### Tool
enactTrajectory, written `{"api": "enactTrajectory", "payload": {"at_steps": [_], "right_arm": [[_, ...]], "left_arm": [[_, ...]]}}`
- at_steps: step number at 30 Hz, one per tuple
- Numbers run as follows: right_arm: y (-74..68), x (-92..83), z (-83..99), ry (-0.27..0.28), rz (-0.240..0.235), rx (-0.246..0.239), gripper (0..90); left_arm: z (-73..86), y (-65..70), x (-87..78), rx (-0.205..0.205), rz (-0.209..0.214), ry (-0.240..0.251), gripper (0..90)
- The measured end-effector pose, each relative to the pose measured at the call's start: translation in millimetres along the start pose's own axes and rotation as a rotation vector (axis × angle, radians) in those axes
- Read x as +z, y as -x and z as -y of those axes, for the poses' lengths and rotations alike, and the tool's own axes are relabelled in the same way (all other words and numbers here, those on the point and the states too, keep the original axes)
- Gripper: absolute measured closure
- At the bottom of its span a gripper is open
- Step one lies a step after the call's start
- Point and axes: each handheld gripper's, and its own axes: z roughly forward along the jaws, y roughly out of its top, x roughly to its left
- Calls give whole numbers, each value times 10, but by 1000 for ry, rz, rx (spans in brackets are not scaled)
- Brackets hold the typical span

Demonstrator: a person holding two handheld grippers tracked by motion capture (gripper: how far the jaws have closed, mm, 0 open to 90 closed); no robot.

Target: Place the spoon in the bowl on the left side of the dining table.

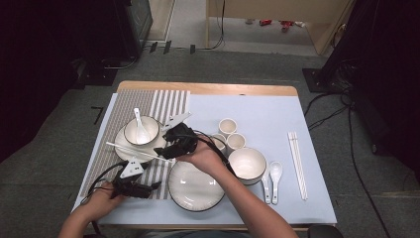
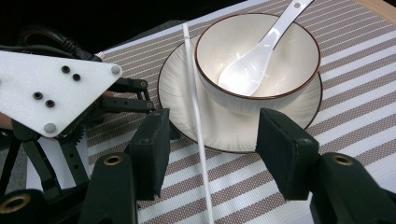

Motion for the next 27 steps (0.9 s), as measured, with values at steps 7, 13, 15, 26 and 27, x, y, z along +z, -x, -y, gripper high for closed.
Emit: {"api": "enactTrajectory", "payload": {"at_steps": [7, 13, 15, 26, 27], "right_arm": [[-4, -77, 18, 4, 15, -4, 448], [-6, -158, 39, 8, 20, -1, 448], [-12, -184, 47, 14, 20, 0, 448], [20, -317, 159, 34, 23, 19, 458], [21, -327, 166, 32, 25, 21, 458]], "left_arm": [[0, -2, -2, 3, 0, -3, 175], [0, 1, 1, 0, -1, 1, 175], [0, 1, 1, 0, -1, 1, 175], [0, 2, 1, -1, -1, 1, 175], [0, 1, 1, -1, -1, 1, 175]]}}
